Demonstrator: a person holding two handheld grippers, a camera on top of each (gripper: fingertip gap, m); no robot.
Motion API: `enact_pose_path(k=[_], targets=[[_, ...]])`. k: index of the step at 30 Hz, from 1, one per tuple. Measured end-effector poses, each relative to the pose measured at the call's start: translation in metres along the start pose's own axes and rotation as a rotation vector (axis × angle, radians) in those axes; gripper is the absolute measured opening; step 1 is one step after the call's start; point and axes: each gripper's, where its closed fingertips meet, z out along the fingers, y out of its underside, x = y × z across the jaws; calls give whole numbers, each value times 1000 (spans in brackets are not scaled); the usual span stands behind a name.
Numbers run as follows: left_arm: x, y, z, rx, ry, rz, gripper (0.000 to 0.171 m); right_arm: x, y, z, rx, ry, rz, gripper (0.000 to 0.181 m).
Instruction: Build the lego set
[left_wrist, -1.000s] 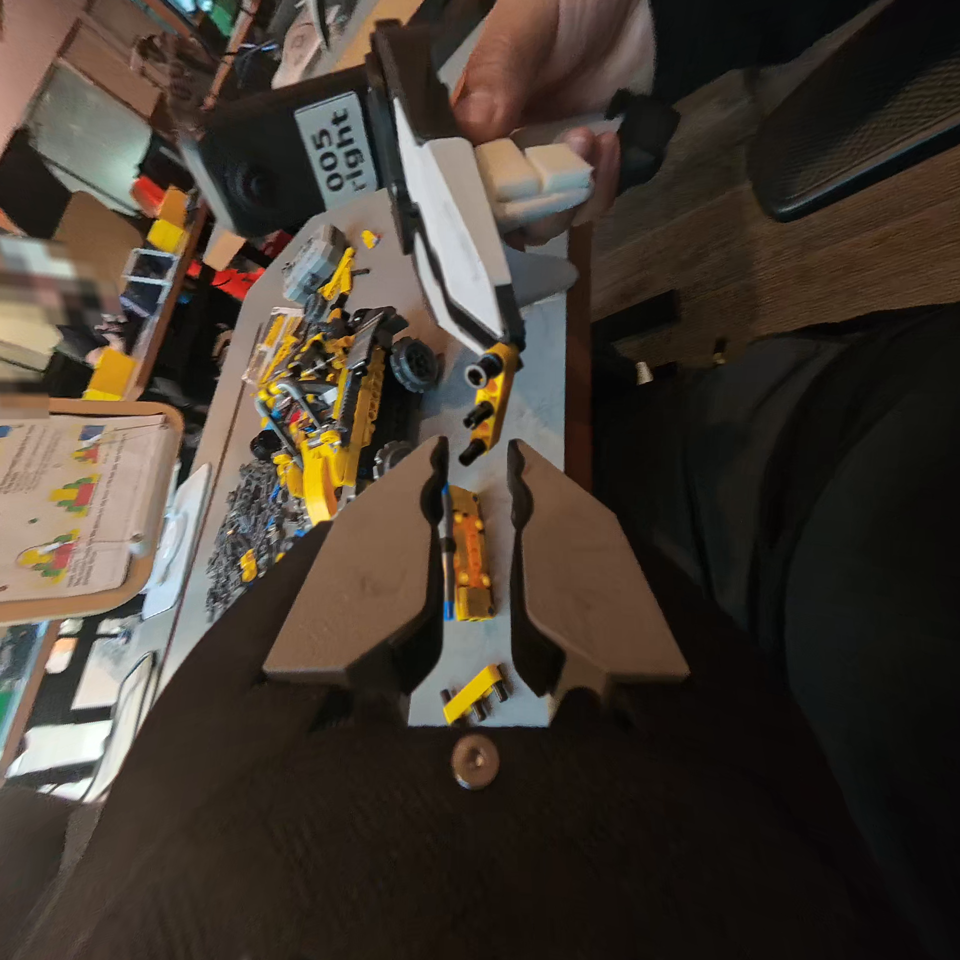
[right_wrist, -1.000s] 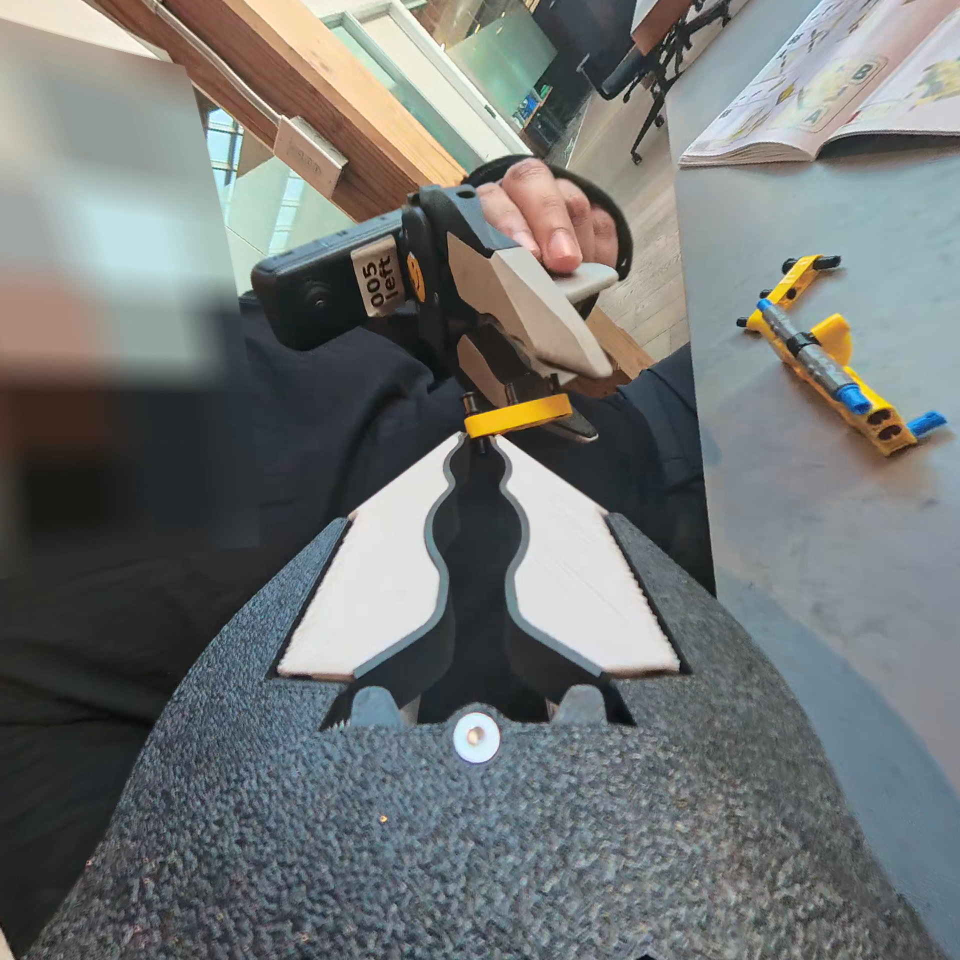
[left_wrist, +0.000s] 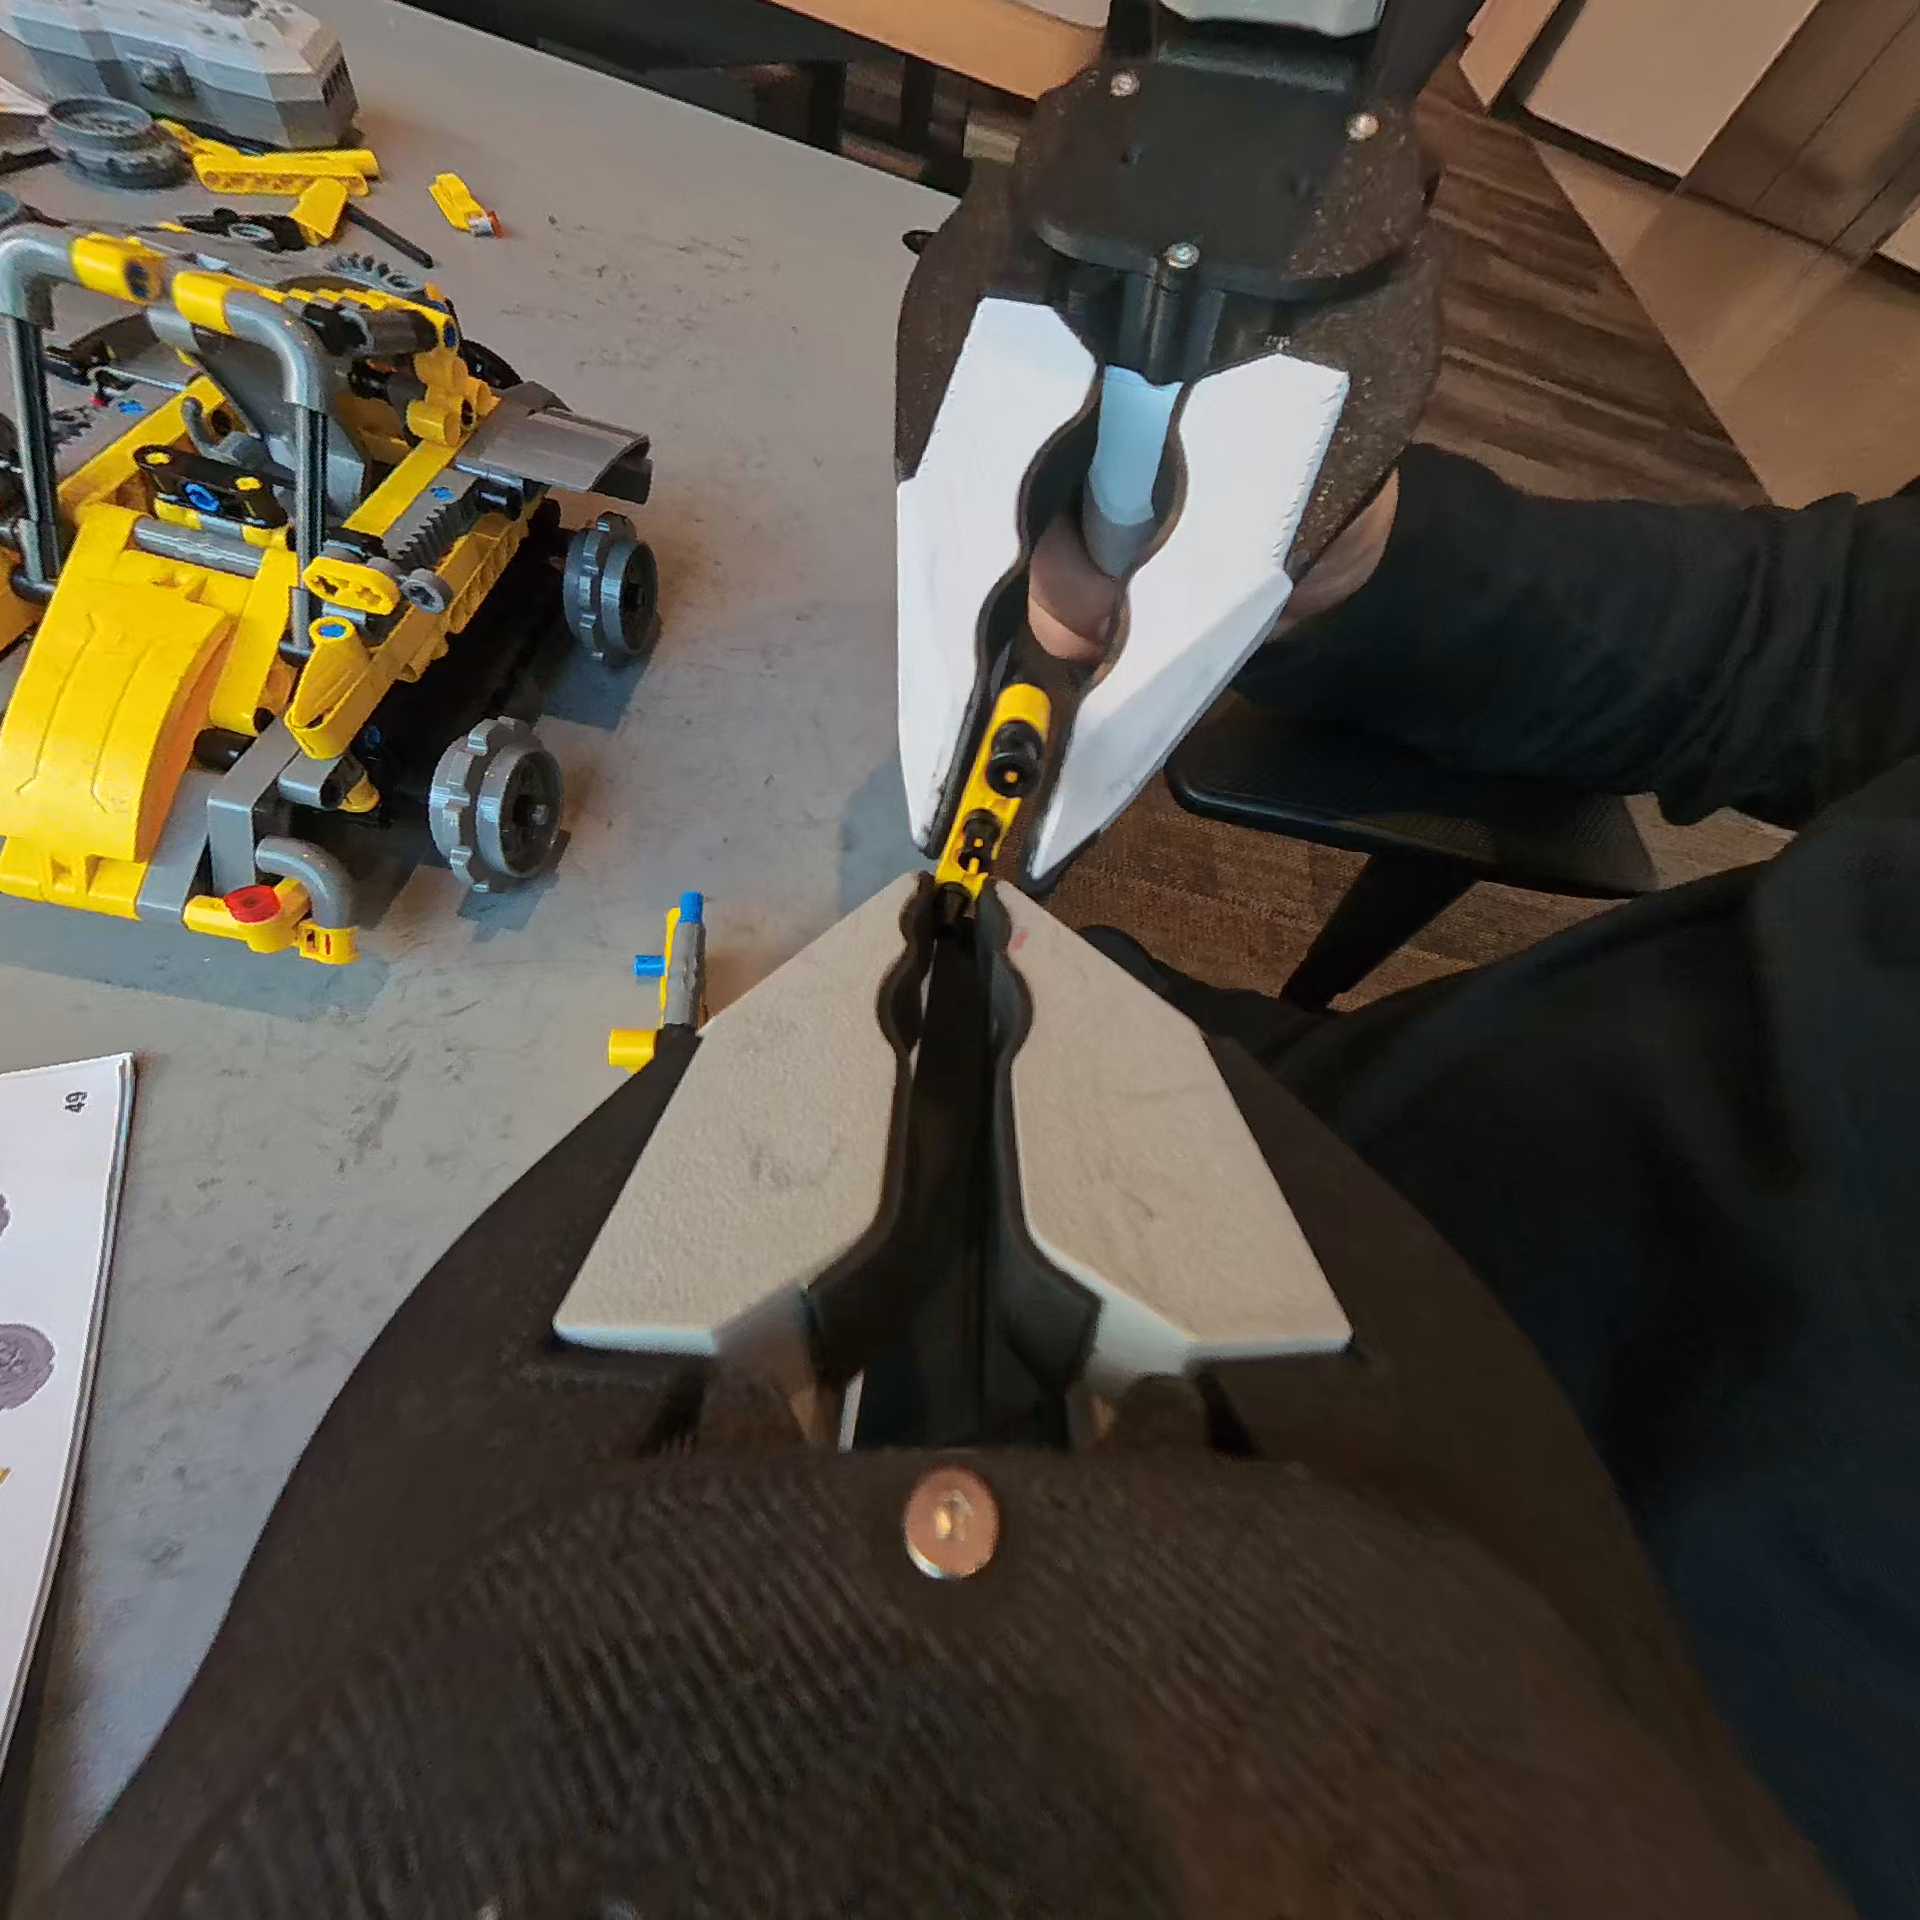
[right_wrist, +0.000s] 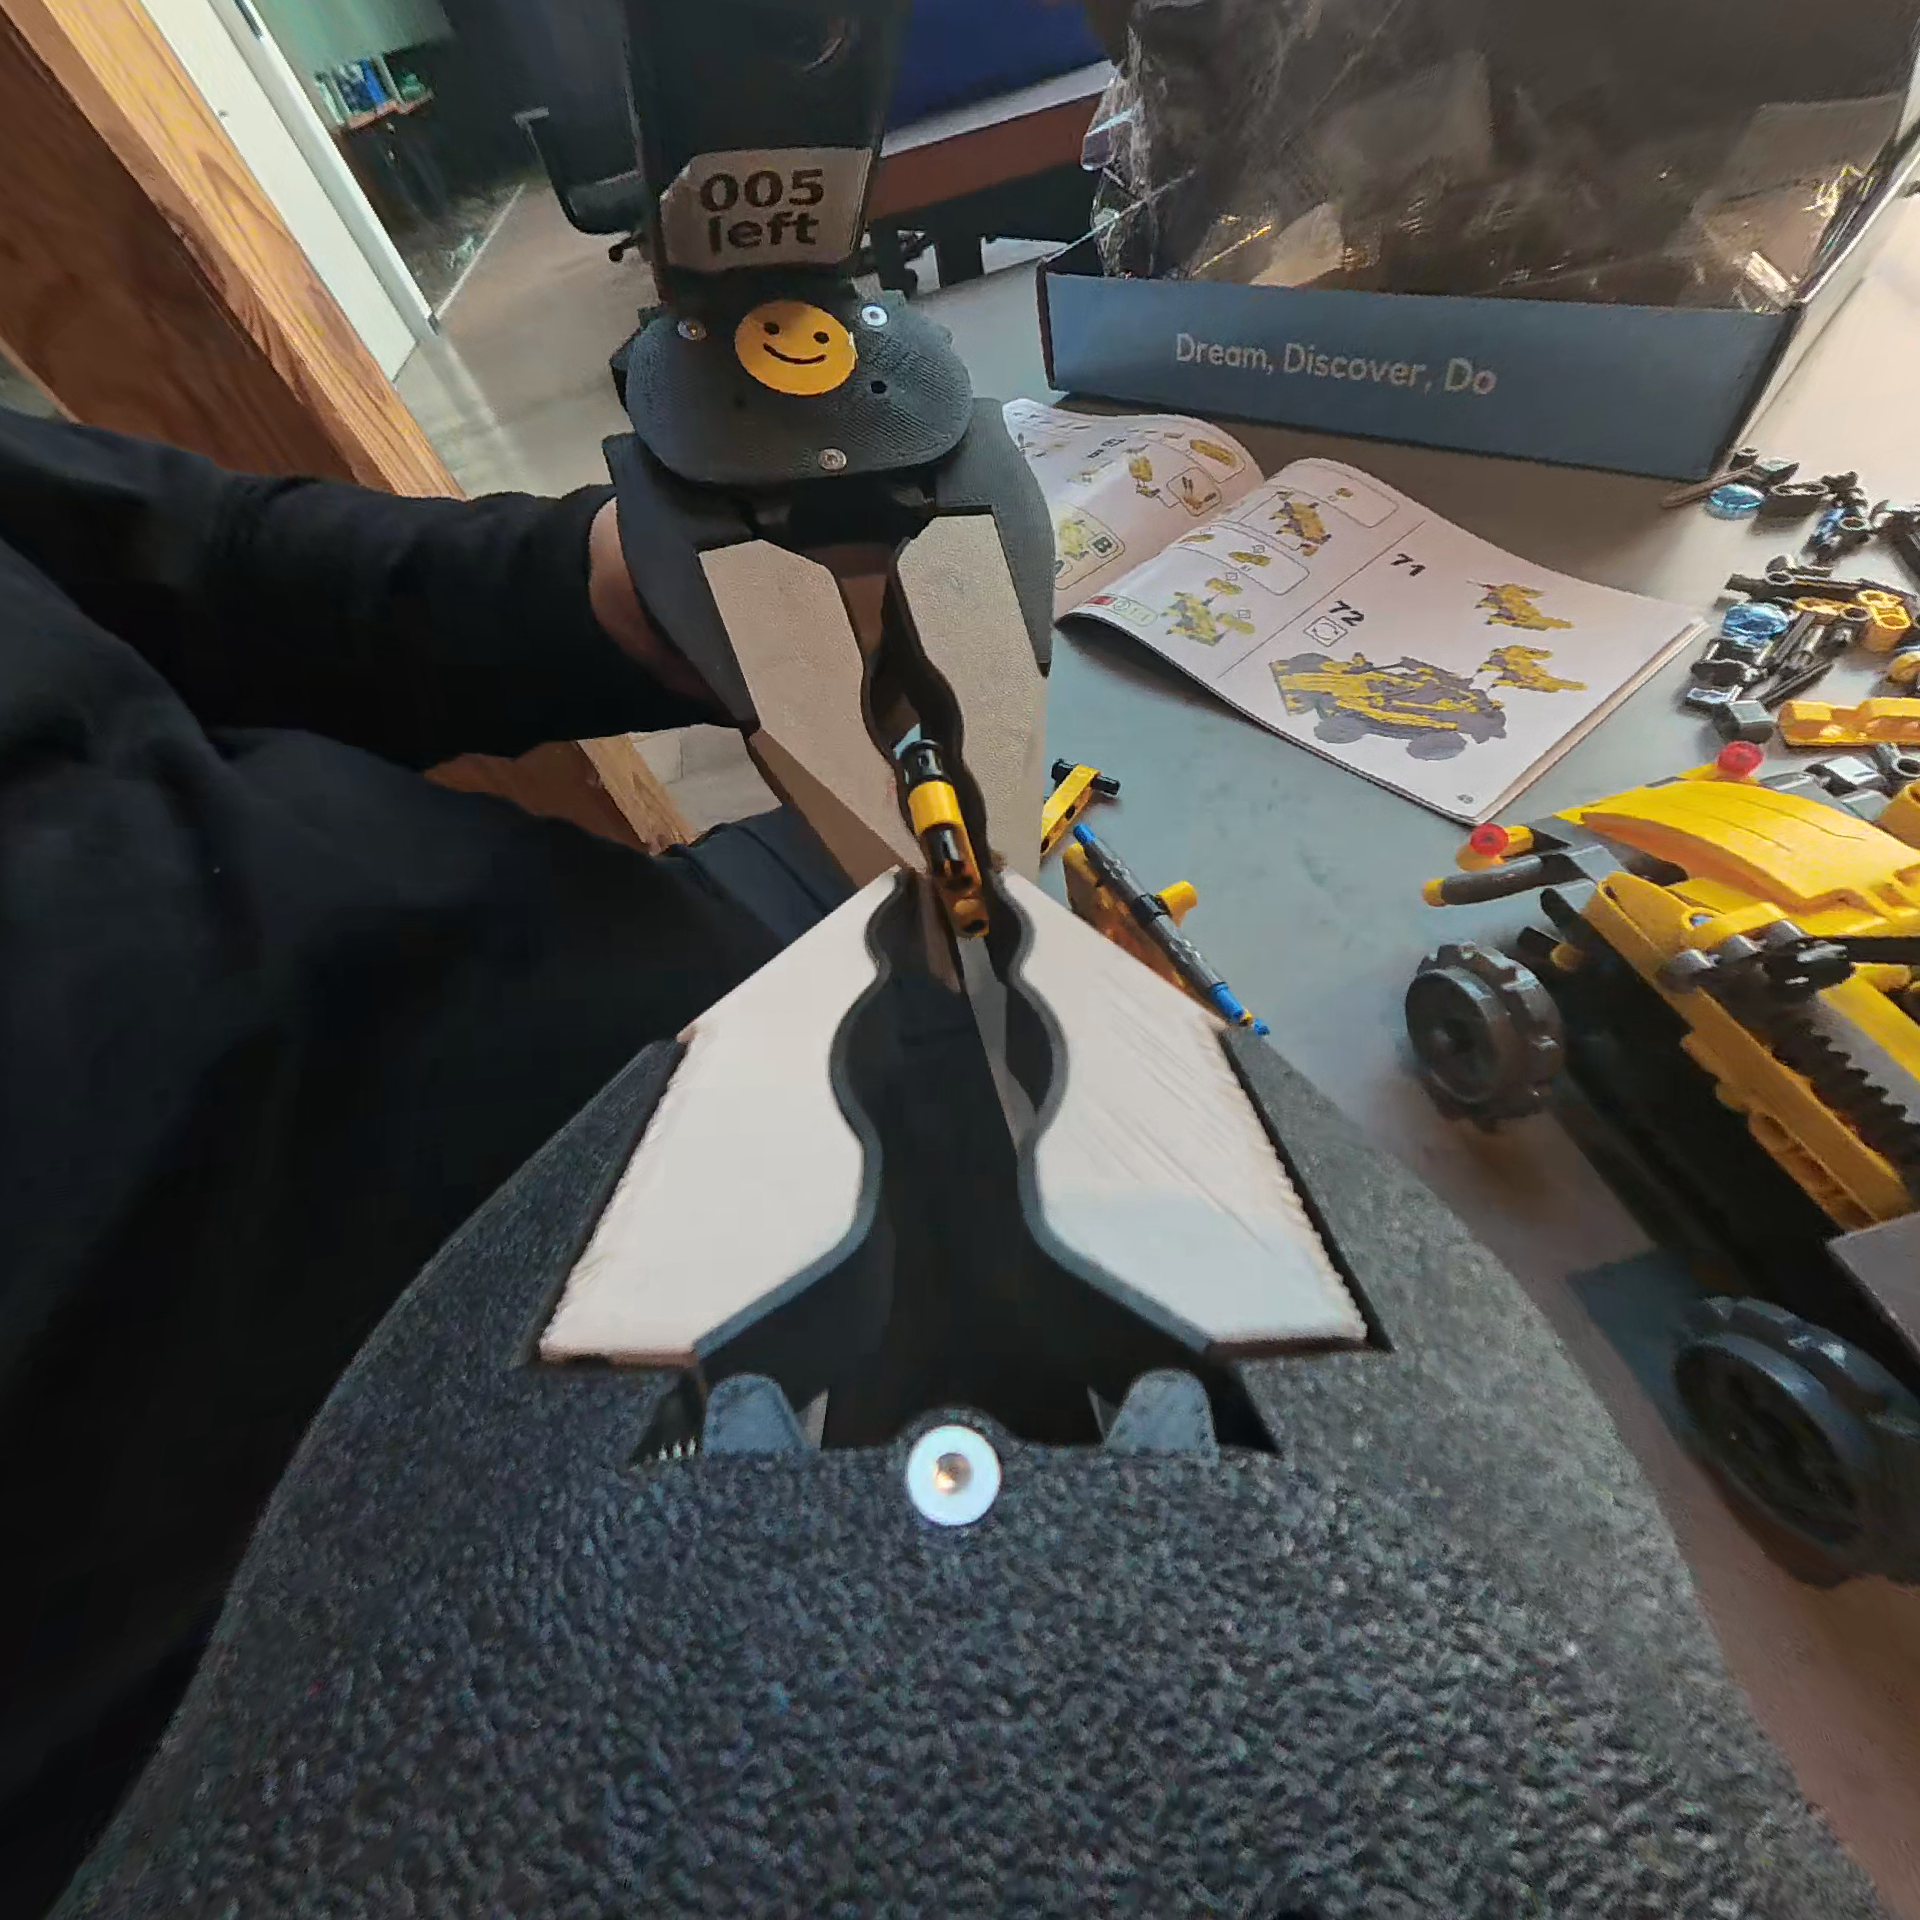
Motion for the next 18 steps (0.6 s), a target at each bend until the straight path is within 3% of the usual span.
enact_pose_path(k=[3,8,15,18], targets=[[-6,-3,-4,14,-25,-30,13,6,-3,-2,32,27,17,7],[-49,7,-41,-137,-330,125,37,34,0,-12,82,131,186,7],[-61,46,-25,-326,-320,93,43,43,40,6,-114,255,222,7],[-60,55,-16,-370,-303,90,35,44,49,10,-161,300,213,7]])
